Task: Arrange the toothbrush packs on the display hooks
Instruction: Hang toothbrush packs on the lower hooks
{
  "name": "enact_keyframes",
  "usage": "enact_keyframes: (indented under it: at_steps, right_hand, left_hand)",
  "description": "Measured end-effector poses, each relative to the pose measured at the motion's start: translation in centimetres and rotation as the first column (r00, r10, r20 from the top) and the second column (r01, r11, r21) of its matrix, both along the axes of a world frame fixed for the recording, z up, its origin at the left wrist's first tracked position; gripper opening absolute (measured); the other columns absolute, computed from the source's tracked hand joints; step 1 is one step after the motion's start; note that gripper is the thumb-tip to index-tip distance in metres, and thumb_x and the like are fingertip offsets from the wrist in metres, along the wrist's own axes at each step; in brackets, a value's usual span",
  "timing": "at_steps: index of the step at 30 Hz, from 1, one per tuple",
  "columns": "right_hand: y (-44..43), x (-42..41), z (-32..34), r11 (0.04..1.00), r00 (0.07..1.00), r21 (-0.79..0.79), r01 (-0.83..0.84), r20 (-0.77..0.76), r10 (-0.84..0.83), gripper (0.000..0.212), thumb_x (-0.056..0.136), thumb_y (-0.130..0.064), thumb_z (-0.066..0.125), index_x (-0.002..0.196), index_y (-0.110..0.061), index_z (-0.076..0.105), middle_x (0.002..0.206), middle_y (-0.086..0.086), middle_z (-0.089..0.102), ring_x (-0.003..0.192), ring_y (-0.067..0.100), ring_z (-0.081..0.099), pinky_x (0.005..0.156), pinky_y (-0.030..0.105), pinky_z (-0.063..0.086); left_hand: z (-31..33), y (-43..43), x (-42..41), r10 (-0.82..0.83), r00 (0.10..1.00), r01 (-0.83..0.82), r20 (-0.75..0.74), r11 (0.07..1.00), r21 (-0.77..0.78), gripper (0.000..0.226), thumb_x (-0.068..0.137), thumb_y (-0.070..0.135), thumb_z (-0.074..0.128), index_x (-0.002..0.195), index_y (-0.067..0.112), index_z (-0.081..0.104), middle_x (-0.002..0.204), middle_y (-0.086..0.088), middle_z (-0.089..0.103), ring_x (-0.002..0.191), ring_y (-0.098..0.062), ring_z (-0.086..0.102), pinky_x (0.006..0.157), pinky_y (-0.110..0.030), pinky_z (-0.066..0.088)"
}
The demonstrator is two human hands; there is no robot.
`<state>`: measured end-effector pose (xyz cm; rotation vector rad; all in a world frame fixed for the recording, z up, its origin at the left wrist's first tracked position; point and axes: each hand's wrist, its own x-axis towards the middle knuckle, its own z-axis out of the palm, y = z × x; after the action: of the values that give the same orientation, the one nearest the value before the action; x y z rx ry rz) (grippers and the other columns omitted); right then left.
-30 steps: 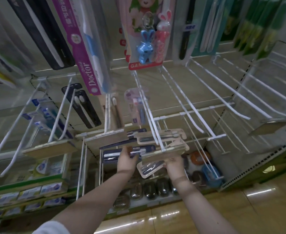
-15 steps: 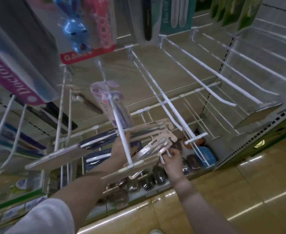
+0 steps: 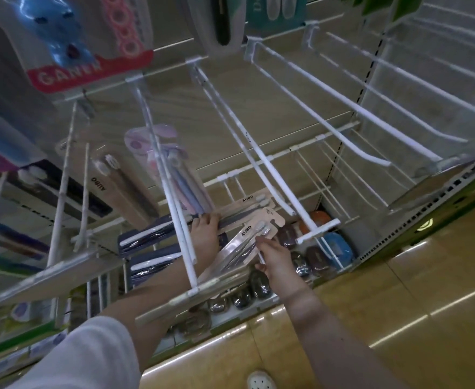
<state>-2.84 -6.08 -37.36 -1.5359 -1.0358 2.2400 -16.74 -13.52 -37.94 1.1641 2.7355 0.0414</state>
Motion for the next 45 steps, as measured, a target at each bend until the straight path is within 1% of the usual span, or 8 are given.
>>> enact_keyframes:
  at_steps: [10,20,28,32,35,37,41,45]
  right_hand:
    - [-0.2,0.3,-0.1,0.991,0.991,0.0,0.135,-0.001,-0.135,0.023,0.089,-0.005,0.058,0.112,-0.004,0.062,0.084,0.004,0.06,0.064,0.013,0.049,0.057,0.021,0.042]
    - [0.2,1.2,-0.1,0.942,0.942,0.015,0.335,-0.042,-0.334,0.012,0.084,0.006,0.061,0.082,-0.005,0.056,0.083,0.012,0.06,0.074,0.022,0.06,0.084,0.037,0.053]
    - [-0.4,2.4,1.3,0.95,0.953,0.081,0.303,-0.051,-0.299,0.023,0.082,-0.01,0.066,0.1,-0.001,0.055,0.095,0.018,0.066,0.086,0.032,0.066,0.083,0.045,0.055]
    - [-1.1,3.1,2.6,0.946,0.947,0.07,0.316,-0.091,-0.31,0.026,0.083,-0.01,0.067,0.106,-0.001,0.058,0.093,0.016,0.068,0.084,0.029,0.067,0.077,0.039,0.056]
    - [-1.5,3.4,3.8,0.952,0.956,0.105,0.286,-0.099,-0.276,0.015,0.087,-0.009,0.062,0.098,-0.001,0.065,0.076,0.008,0.066,0.069,0.021,0.063,0.067,0.03,0.052]
    - [-2.0,3.5,4.4,0.954,0.963,0.138,0.266,-0.08,-0.257,0.014,0.088,-0.01,0.059,0.095,0.0,0.066,0.068,0.005,0.061,0.061,0.017,0.057,0.055,0.023,0.046]
    - [-2.9,3.5,5.2,0.96,0.972,0.156,0.231,-0.082,-0.22,0.017,0.093,-0.018,0.055,0.101,-0.006,0.064,0.078,0.007,0.061,0.061,0.011,0.052,0.042,0.017,0.043]
    - [-4.7,3.0,6.3,0.968,0.97,0.121,0.218,-0.139,-0.201,0.023,0.094,-0.019,0.054,0.109,-0.003,0.062,0.091,0.012,0.064,0.07,0.019,0.059,0.058,0.022,0.05]
  left_hand:
    - [-0.8,-0.3,0.2,-0.095,0.991,0.096,-0.09,0.995,-0.001,0.043,0.072,0.004,0.073,0.114,0.009,0.063,0.109,-0.014,0.065,0.095,-0.035,0.061,0.079,-0.043,0.052]
    - [0.6,0.0,2.9,-0.105,0.994,0.104,0.028,0.994,0.032,0.046,0.096,0.024,0.043,0.14,0.017,0.035,0.141,-0.004,0.04,0.129,-0.025,0.032,0.105,-0.032,0.026]
    - [4.7,-2.5,6.3,-0.072,0.957,-0.043,0.279,0.921,0.387,0.021,0.094,0.016,0.048,0.114,0.011,0.047,0.115,-0.008,0.046,0.096,-0.018,0.047,0.089,-0.026,0.038]
    - [6.5,-4.2,7.5,0.051,0.785,-0.303,0.617,0.901,0.311,0.01,0.102,0.024,0.035,0.107,0.018,0.041,0.099,0.002,0.051,0.102,-0.02,0.05,0.074,-0.004,0.039]
    - [5.9,-5.3,7.4,0.298,0.644,-0.508,0.705,0.855,0.103,0.049,0.097,0.05,0.034,0.131,0.019,0.05,0.132,-0.009,0.054,0.123,-0.027,0.048,0.104,-0.03,0.037]
    - [6.0,-6.2,7.7,0.334,0.592,-0.59,0.733,0.799,0.113,0.046,0.095,0.051,0.037,0.126,0.021,0.055,0.132,-0.01,0.055,0.118,-0.027,0.051,0.103,-0.036,0.039]
    - [8.0,-7.0,8.2,0.224,0.325,-0.764,0.919,0.635,0.116,0.02,0.097,0.029,0.045,0.101,0.016,0.06,0.093,-0.01,0.063,0.065,-0.02,0.058,0.056,-0.024,0.045]
    - [8.4,-8.8,7.6,-0.085,0.131,-0.813,0.988,0.561,0.157,0.016,0.089,0.004,0.053,0.105,0.006,0.058,0.094,-0.017,0.062,0.066,-0.02,0.063,0.056,-0.026,0.05]
